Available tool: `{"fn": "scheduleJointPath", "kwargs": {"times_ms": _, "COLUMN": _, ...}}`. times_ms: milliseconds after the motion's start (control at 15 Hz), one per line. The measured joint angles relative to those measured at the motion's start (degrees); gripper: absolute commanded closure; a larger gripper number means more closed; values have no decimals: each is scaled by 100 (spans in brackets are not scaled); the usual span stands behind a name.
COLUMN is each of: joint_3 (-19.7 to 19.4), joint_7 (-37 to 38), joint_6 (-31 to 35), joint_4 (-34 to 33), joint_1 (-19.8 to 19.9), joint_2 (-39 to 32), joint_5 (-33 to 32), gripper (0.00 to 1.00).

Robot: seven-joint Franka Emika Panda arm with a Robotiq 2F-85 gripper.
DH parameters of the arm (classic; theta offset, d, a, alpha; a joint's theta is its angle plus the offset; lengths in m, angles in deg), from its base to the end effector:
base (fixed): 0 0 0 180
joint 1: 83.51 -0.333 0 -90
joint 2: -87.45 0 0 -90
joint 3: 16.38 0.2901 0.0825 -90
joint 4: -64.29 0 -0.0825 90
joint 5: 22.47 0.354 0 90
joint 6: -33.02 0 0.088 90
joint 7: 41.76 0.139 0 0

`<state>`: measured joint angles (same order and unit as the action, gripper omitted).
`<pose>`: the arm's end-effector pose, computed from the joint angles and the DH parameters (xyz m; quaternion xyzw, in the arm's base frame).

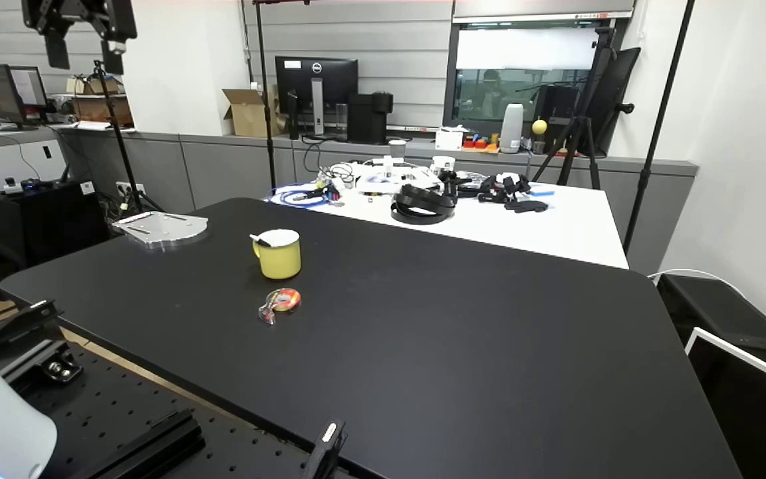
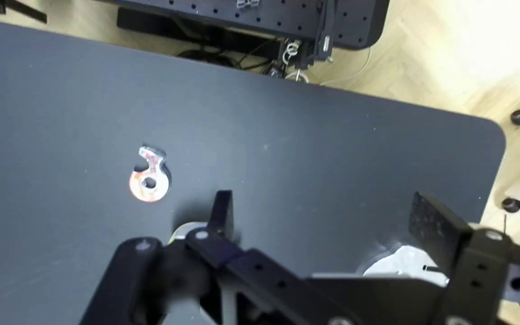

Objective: Remove the pen from the mug.

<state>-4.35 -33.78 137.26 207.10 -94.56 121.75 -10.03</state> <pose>0.3097 0.1583 0.4352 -0.9949 -0.0801 0.0503 0.0337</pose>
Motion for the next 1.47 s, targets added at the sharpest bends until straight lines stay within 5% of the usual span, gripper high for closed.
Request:
{"fn": "scheduleJointPath", "kwargs": {"times_ms": 467, "joint_3": -79, "joint_7": 241, "joint_6": 866, "joint_4": -381, "joint_1": 497, "joint_2": 39, "joint_5": -271, "gripper": 0}}
{"fn": "scheduleJointPath", "kwargs": {"times_ms": 1467, "joint_3": -1309, "joint_7": 899, "joint_6": 977, "joint_4": -2246, "joint_1": 1390, "joint_2": -1254, "joint_5": 847, "gripper": 0}}
